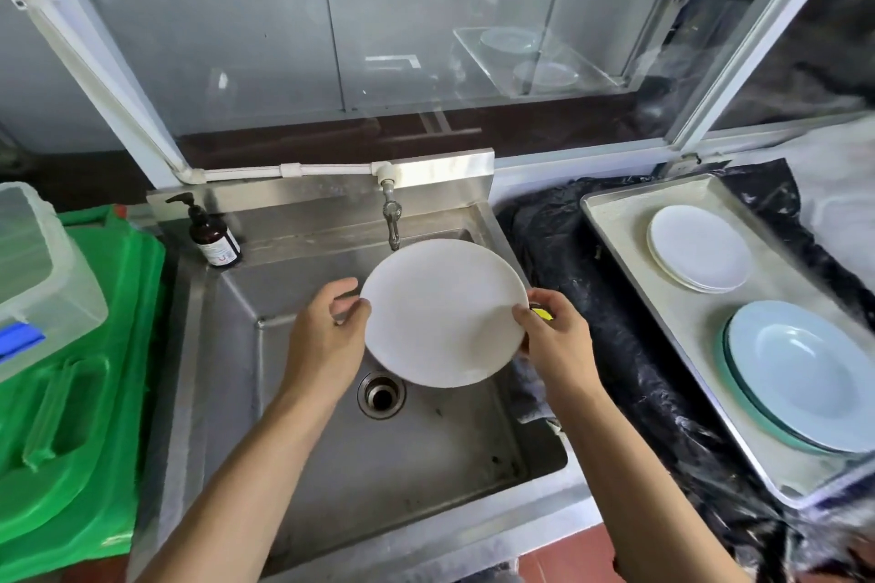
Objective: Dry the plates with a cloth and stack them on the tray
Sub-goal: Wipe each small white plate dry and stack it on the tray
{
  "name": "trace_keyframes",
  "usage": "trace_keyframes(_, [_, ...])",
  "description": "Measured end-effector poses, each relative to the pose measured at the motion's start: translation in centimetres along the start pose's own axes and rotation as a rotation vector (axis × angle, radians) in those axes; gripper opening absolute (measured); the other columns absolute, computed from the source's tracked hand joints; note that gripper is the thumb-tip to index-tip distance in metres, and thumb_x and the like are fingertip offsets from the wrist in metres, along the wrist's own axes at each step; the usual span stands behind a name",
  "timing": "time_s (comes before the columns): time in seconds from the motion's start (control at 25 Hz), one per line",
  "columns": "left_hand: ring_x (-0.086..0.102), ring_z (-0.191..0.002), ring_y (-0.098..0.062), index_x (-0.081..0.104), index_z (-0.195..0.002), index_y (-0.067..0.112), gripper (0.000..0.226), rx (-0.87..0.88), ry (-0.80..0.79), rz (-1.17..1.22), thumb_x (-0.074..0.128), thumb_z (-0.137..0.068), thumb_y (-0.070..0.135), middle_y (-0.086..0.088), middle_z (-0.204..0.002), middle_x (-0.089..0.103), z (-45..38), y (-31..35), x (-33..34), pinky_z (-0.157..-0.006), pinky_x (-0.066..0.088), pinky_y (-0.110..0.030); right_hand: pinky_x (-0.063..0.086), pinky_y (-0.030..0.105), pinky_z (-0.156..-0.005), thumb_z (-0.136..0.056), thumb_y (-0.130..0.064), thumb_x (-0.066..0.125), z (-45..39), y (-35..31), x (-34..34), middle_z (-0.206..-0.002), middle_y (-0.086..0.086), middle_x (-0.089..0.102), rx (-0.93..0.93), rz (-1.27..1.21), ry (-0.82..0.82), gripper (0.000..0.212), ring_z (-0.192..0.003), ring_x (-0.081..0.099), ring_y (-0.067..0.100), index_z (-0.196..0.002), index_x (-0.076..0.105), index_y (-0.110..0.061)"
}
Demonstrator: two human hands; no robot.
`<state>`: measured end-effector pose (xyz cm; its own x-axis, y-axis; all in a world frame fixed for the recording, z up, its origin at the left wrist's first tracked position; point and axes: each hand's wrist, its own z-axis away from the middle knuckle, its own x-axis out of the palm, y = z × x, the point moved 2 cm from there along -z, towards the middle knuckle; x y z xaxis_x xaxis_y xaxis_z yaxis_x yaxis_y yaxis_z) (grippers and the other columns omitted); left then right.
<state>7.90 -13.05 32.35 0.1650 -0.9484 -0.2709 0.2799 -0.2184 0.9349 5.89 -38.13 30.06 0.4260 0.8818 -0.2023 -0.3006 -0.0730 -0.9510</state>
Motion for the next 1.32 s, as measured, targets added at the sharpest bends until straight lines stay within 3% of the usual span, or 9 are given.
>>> trace_keyframes(0.08, [0.07,-0.101,-0.019,0.065,-0.117,0.027,0.027,-0.008,-0.03,0.04,0.063,-0.091,0.018,0.003,-0.109,0.073,0.2,0.5,0.6,-0.1,0.053,-0.049,0.052,0.014,-0.058,-0.098,-0.019,0.065,0.0,-0.1,-0.5,-0.097,-0.01,0.07,-0.029,0.027,0.034,0.014,-0.081,0.068,-0.002,-0.111,0.066,-0.024])
trace_keyframes(0.12, [0.07,-0.101,-0.018,0.066,-0.114,0.029,0.028,-0.01,-0.044,0.051,0.064,-0.087,0.024,0.003,-0.108,0.073,0.2,0.8,1.0,-0.099,0.054,-0.049,0.05,0.015,-0.06,-0.098,-0.022,0.065,0.0,-0.2,-0.8,-0.096,-0.012,0.071,-0.035,0.039,0.053,0.013,-0.081,0.068,-0.001,-0.111,0.067,-0.025])
trace_keyframes(0.24, [0.069,-0.104,-0.017,0.068,-0.109,0.032,0.035,-0.01,-0.082,0.072,0.06,-0.075,0.036,0.004,-0.109,0.073,0.0,1.6,2.6,-0.099,0.054,-0.05,0.053,0.027,-0.074,-0.098,-0.025,0.063,-0.6,-0.3,-2.3,-0.087,-0.014,0.072,-0.021,0.06,0.118,0.01,-0.083,0.067,0.004,-0.101,0.072,-0.028])
trace_keyframes(0.44, [0.067,-0.106,-0.016,0.07,-0.106,0.032,0.026,0.036,-0.144,0.08,0.061,-0.081,0.031,0.003,-0.111,0.072,-0.2,2.8,6.7,-0.1,0.053,-0.051,0.058,0.042,-0.086,-0.098,-0.022,0.061,-2.5,0.2,-5.7,-0.081,-0.014,0.073,0.01,0.042,0.177,0.017,-0.081,0.067,0.009,-0.092,0.073,-0.033])
trace_keyframes(0.6, [0.066,-0.104,-0.013,0.07,-0.101,0.032,0.019,0.059,-0.183,0.068,0.06,-0.093,0.018,0.005,-0.108,0.072,-0.4,3.9,11.5,-0.1,0.053,-0.049,0.059,0.046,-0.08,-0.096,-0.024,0.06,-4.5,0.9,-9.8,-0.067,-0.016,0.071,0.032,0.037,0.229,0.033,-0.071,0.065,0.011,-0.071,0.075,-0.041])
trace_keyframes(0.76, [0.067,-0.106,-0.017,0.069,-0.104,0.029,0.02,0.058,-0.23,0.049,0.059,-0.095,0.014,0.004,-0.108,0.072,-0.1,5.0,17.0,-0.101,0.052,-0.051,0.052,0.034,-0.075,-0.095,-0.022,0.06,-7.3,1.2,-14.4,-0.073,-0.009,0.073,0.014,0.052,0.296,0.03,-0.08,0.064,0.016,-0.069,0.072,-0.03])
trace_keyframes(0.84, [0.067,-0.106,-0.021,0.068,-0.104,0.029,0.021,0.05,-0.254,0.047,0.059,-0.095,0.013,-0.001,-0.109,0.072,-0.1,5.5,19.8,-0.101,0.051,-0.053,0.054,0.038,-0.082,-0.094,-0.023,0.061,-8.8,1.5,-16.6,-0.079,-0.008,0.075,0.031,0.054,0.318,0.025,-0.089,0.068,0.024,-0.075,0.074,-0.034])
trace_keyframes(1.04, [0.067,-0.108,-0.017,0.069,-0.103,0.034,0.021,0.035,-0.301,0.037,0.061,-0.093,0.018,0.0,-0.111,0.072,0.1,6.8,27.0,-0.101,0.052,-0.051,0.056,0.052,-0.091,-0.092,-0.024,0.058,-12.8,2.7,-22.4,-0.087,0.001,0.077,0.067,0.054,0.324,0.024,-0.091,0.07,0.026,-0.098,0.081,-0.023])
trace_keyframes(1.32, [0.067,-0.107,-0.023,0.069,-0.103,0.034,0.021,-0.039,-0.34,0.039,0.061,-0.087,0.022,-0.003,-0.114,0.071,-0.3,8.5,38.6,-0.097,0.054,-0.054,0.059,0.044,-0.084,-0.077,-0.036,0.047,-19.4,4.2,-30.1,-0.08,-0.012,0.076,0.094,0.014,0.357,0.033,-0.09,0.07,0.023,-0.078,0.078,-0.046])
